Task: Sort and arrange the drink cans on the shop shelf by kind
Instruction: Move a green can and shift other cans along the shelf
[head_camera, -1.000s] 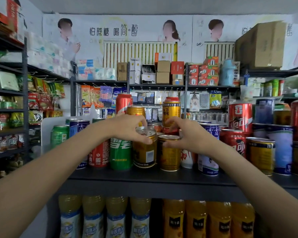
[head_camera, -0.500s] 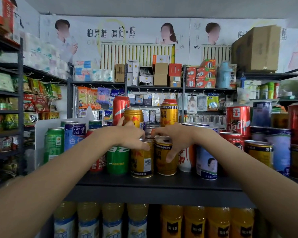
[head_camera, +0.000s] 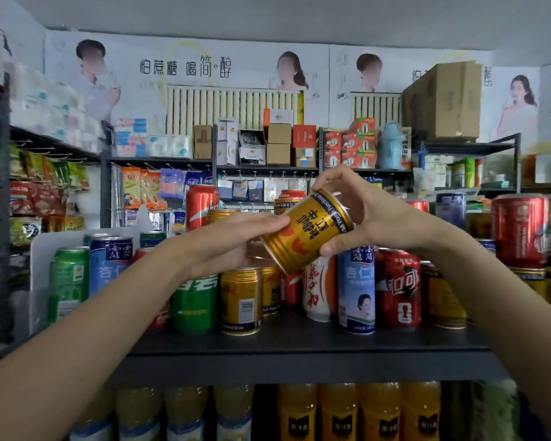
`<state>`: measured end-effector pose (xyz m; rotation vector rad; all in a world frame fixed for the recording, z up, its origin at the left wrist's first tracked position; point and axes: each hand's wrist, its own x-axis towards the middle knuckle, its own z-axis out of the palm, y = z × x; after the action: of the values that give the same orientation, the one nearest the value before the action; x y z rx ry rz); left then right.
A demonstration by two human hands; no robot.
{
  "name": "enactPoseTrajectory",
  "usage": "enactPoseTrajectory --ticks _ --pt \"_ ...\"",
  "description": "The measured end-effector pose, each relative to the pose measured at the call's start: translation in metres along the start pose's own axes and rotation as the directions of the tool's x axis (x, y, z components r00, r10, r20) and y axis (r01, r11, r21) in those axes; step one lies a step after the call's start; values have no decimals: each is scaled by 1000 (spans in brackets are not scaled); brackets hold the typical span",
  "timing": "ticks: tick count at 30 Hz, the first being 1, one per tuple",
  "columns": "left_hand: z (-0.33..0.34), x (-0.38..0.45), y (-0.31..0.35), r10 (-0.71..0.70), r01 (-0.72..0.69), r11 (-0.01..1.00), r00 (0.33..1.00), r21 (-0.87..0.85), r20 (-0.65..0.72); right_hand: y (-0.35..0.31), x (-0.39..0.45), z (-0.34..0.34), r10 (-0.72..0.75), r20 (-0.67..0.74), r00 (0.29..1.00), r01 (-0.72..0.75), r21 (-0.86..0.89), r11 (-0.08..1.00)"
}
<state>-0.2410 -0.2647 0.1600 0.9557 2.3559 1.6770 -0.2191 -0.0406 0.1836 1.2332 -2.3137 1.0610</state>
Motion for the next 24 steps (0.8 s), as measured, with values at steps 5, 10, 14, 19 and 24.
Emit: enactPoseTrajectory --ticks 5,10,14,19,24 --pt "-3 -1 8 31 -27 998 997 51 -66 -3 -7 15 -6 -117 993 -13 -161 987" --pt "5 18 42 98 -49 970 975 237 -201 0 1 41 -83 -248 965 -15 -369 929" --pt "15 28 46 91 7 872 980 489 -177 10 -2 48 -4 -275 961 -72 -264 962" --pt "4 18 24 147 16 687 976 727 -160 37 -19 81 106 -365 925 -215 -273 938" --pt "-15 5 2 -46 28 355 999 934 -13 57 -22 119 130 -467 874 -341 -400 851"
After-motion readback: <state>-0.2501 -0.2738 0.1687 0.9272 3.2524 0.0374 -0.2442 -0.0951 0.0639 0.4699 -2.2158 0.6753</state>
